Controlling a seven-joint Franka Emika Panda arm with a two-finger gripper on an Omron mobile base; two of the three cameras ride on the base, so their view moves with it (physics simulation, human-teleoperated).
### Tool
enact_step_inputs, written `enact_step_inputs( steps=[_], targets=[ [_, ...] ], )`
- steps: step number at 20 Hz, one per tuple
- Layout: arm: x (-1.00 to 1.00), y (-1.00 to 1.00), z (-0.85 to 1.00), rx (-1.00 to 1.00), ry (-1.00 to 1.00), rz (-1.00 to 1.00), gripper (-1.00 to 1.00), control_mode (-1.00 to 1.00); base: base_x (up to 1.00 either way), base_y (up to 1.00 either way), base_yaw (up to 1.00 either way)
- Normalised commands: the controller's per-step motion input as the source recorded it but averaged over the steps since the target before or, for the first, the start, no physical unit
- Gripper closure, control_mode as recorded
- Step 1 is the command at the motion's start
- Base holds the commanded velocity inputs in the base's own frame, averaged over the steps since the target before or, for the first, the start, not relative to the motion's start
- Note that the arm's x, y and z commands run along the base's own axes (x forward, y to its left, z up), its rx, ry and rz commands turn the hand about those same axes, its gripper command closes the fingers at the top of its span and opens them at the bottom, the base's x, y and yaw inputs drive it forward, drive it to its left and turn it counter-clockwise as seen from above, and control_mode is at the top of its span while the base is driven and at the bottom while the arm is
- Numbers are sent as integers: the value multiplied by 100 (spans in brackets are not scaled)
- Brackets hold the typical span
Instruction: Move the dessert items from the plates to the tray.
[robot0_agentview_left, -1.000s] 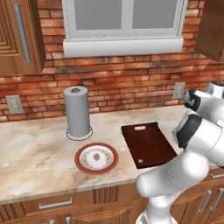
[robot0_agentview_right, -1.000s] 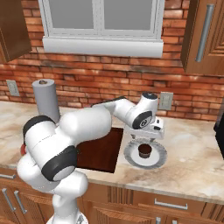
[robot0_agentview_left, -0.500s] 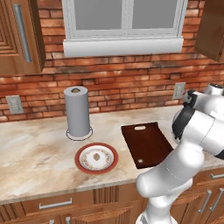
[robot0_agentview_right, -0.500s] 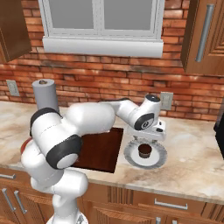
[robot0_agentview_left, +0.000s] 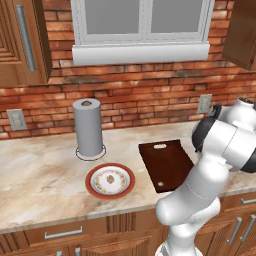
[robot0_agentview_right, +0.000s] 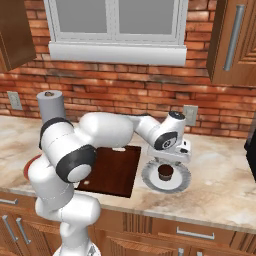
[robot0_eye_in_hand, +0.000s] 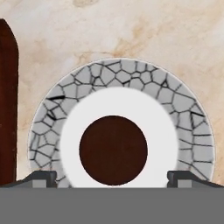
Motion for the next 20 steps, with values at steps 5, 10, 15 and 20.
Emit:
enact_step_inputs(
  steps=[5,10,15,20],
  targets=[
    [2,-6,-25,0,0,0,-100,-100,0,0,0],
    [5,0,-24,0,0,0,-100,-100,0,0,0],
    [3,0,-24,0,0,0,-100,-100,0,0,0],
    [1,0,-19,0,0,0,-100,-100,0,0,0]
  ],
)
